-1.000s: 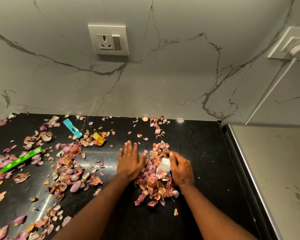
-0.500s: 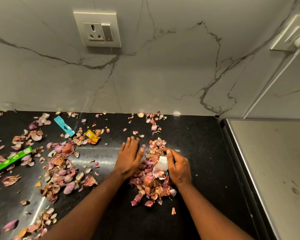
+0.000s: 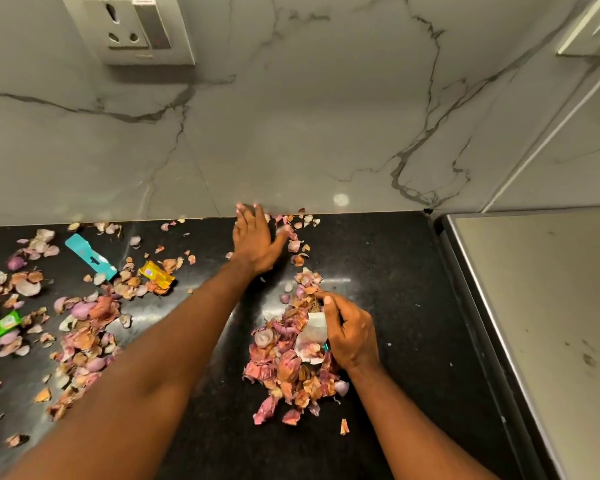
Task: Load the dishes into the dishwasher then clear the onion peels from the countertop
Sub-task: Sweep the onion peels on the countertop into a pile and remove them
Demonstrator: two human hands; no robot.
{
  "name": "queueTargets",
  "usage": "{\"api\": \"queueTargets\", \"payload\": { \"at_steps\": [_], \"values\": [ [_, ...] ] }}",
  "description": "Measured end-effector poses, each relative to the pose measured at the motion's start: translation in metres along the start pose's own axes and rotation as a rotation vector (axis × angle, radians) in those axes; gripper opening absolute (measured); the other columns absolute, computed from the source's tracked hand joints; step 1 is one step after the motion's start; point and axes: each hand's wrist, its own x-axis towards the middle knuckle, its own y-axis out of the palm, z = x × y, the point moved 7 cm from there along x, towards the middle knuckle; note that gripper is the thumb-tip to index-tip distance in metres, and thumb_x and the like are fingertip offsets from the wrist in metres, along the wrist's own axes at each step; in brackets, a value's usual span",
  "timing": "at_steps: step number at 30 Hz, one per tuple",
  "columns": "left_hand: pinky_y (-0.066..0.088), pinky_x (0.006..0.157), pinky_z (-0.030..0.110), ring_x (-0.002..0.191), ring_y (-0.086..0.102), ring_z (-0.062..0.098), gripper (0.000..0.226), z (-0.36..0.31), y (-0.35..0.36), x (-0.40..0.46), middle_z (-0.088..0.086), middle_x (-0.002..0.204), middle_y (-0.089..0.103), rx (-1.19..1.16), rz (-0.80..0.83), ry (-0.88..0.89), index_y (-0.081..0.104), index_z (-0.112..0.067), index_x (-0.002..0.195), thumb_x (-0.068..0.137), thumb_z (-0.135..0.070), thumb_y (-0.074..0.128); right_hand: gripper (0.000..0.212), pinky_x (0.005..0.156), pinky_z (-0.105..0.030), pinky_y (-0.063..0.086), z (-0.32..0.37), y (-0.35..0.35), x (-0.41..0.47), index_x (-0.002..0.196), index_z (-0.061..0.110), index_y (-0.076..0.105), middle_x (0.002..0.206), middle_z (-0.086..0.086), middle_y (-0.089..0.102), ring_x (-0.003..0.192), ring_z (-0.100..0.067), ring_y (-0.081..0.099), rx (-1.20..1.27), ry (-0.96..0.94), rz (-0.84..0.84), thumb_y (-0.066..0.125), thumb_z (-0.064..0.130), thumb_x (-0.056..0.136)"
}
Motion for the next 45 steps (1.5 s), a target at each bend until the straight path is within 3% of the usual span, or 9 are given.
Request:
{"api": "queueTargets", "payload": {
  "at_steps": [4, 8, 13, 18, 23, 30, 35, 41, 45],
  "values": [
    [0.007, 0.13, 0.049, 0.16, 0.01, 0.03, 0.073, -0.022, 0.024, -0.014, 0.017, 0.17, 0.016, -0.014, 0.023, 0.194, 0.026, -0.027, 0.163, 0.103, -0.068, 0.026, 0.034, 0.083, -0.035, 0.059, 0.001, -0.002, 0.001, 0.119, 0.023, 0.075, 0.112, 0.01, 0.076, 0.099, -0.002, 0.07, 0.002, -0.001, -0.008, 0.047, 0.038, 0.108],
    [0.058, 0.097, 0.048, 0.104, 0.073, 0.016, 0.036, -0.022, 0.001, -0.036, -0.003, 0.108, 0.076, -0.642, -0.095, 0.251, 0.069, -0.022, 0.126, 0.11, -0.043, 0.045, 0.033, 0.084, -0.035, 0.059, 0.001, -0.001, 0.001, 0.12, 0.023, 0.074, 0.113, 0.01, 0.075, 0.101, -0.002, 0.069, 0.001, -0.006, 0.006, 0.047, 0.038, 0.109],
    [0.06, 0.093, 0.042, 0.098, 0.072, 0.008, 0.032, -0.035, -0.022, -0.027, -0.003, 0.103, 0.075, -0.619, -0.206, 0.244, 0.072, -0.016, 0.115, 0.111, -0.036, 0.046, 0.029, 0.082, -0.033, 0.058, 0.003, -0.001, 0.0, 0.12, 0.023, 0.074, 0.111, 0.011, 0.074, 0.098, -0.001, 0.068, -0.013, -0.013, 0.015, 0.048, 0.034, 0.109],
    [0.02, 0.128, 0.052, 0.153, 0.031, 0.02, 0.062, -0.051, 0.028, -0.012, 0.001, 0.164, 0.04, -0.184, 0.182, 0.283, 0.048, -0.035, 0.153, 0.103, -0.068, 0.032, 0.029, 0.08, -0.035, 0.058, 0.004, -0.002, 0.0, 0.118, 0.023, 0.073, 0.109, 0.009, 0.074, 0.096, -0.003, 0.068, -0.004, -0.003, 0.017, 0.047, 0.034, 0.11],
    [0.06, 0.088, 0.052, 0.085, 0.077, 0.025, 0.053, -0.055, -0.004, -0.012, 0.011, 0.088, 0.078, -0.757, -0.05, 0.176, 0.075, -0.007, 0.102, 0.11, -0.047, 0.042, 0.032, 0.081, -0.034, 0.057, 0.004, -0.002, 0.001, 0.118, 0.022, 0.073, 0.11, 0.008, 0.074, 0.097, -0.003, 0.067, -0.01, -0.002, 0.024, 0.046, 0.037, 0.11],
    [0.017, 0.129, 0.049, 0.153, 0.031, 0.017, 0.067, -0.079, 0.035, -0.006, 0.0, 0.163, 0.04, -0.159, 0.29, 0.359, 0.046, -0.03, 0.154, 0.103, -0.068, 0.027, 0.03, 0.083, -0.034, 0.056, 0.005, -0.002, 0.0, 0.116, 0.021, 0.072, 0.108, 0.008, 0.073, 0.097, -0.003, 0.066, -0.022, -0.002, 0.032, 0.046, 0.035, 0.11],
    [0.062, 0.07, 0.049, 0.066, 0.072, 0.03, 0.048, -0.071, 0.001, -0.001, 0.013, 0.075, 0.072, -0.717, -0.042, 0.197, 0.073, -0.011, 0.099, 0.111, -0.045, 0.041, 0.031, 0.084, -0.032, 0.056, 0.005, -0.003, 0.001, 0.116, 0.021, 0.073, 0.109, 0.007, 0.074, 0.098, -0.003, 0.066, -0.024, 0.002, 0.024, 0.046, 0.035, 0.109],
    [0.021, 0.127, 0.04, 0.153, 0.031, 0.018, 0.056, -0.081, 0.037, -0.004, 0.005, 0.163, 0.04, -0.085, 0.272, 0.383, 0.048, -0.024, 0.153, 0.109, -0.055, 0.035, 0.029, 0.081, -0.032, 0.057, 0.005, -0.003, 0.0, 0.116, 0.022, 0.073, 0.107, 0.008, 0.074, 0.095, -0.003, 0.066, -0.021, -0.006, 0.017, 0.048, 0.034, 0.11],
    [0.06, 0.088, 0.05, 0.09, 0.076, 0.026, 0.054, -0.078, 0.014, -0.006, 0.01, 0.096, 0.078, -0.62, 0.126, 0.207, 0.075, -0.007, 0.103, 0.11, -0.048, 0.041, 0.027, 0.078, -0.033, 0.058, 0.006, -0.004, 0.0, 0.114, 0.022, 0.073, 0.105, 0.008, 0.074, 0.093, -0.003, 0.067, -0.022, -0.012, 0.014, 0.048, 0.033, 0.11]
  ]
}}
